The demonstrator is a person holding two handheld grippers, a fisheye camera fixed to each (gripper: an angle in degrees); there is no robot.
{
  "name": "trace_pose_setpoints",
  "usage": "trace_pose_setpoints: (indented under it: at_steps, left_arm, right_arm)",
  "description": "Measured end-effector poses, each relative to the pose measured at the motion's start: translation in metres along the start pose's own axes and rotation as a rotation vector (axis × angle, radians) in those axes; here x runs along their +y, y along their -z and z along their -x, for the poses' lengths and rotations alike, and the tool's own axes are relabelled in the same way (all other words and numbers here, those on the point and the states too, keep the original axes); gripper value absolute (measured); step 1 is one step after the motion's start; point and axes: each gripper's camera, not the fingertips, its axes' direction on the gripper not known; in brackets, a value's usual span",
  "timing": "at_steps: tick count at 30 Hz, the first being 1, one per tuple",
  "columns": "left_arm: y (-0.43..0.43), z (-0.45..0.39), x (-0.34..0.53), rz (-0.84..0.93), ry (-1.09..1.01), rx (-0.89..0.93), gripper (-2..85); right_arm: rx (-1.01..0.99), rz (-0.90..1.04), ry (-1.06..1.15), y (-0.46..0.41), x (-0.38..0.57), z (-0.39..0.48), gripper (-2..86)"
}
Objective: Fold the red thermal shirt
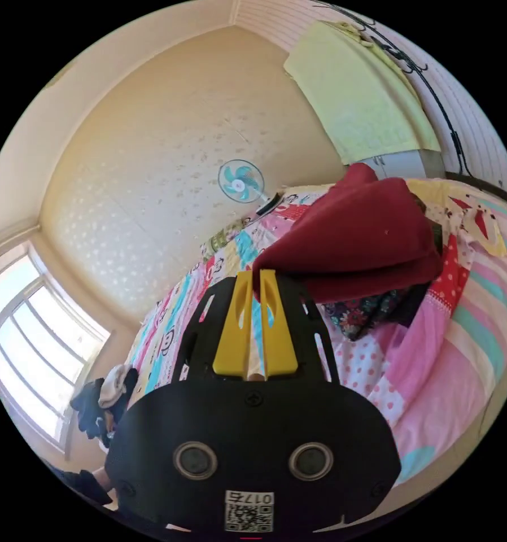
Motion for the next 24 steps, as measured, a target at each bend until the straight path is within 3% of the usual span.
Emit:
trace_pose_setpoints:
  at_steps: [4,6,8,11,16,18,20,22,24]
  left_arm:
    - [0.002,0.002,-0.003,0.0,0.004,0.009,7.3]
    - [0.004,0.001,-0.004,-0.001,-0.001,-0.001,7.2]
    - [0.006,-0.001,-0.005,-0.004,-0.007,-0.014,7.2]
    - [0.009,0.002,-0.007,-0.005,-0.003,-0.006,7.3]
    - [0.015,0.01,-0.01,-0.005,0.004,0.009,7.2]
    - [0.019,0.012,-0.01,-0.006,0.003,0.007,7.2]
    - [0.023,0.016,-0.011,-0.007,0.007,0.014,7.3]
    - [0.027,0.021,-0.011,-0.008,0.013,0.024,7.2]
    - [0.032,0.026,-0.011,-0.009,0.017,0.032,7.2]
  right_arm:
    - [-0.223,0.279,0.378,-0.011,0.072,0.12,2.8]
    - [-0.443,0.516,0.537,-0.01,0.16,0.178,3.1]
    - [-0.448,0.608,0.608,-0.004,0.219,0.203,3.7]
    - [-0.207,0.467,0.552,0.028,0.257,0.207,8.1]
    - [0.127,0.116,0.158,0.067,0.241,0.142,12.0]
    - [-0.006,0.192,-0.046,0.047,0.235,0.097,12.5]
    - [-0.158,0.302,-0.09,0.013,0.239,0.083,11.2]
    - [-0.156,0.297,-0.102,-0.004,0.242,0.092,8.2]
    - [-0.319,0.223,0.033,0.0,0.237,0.154,6.1]
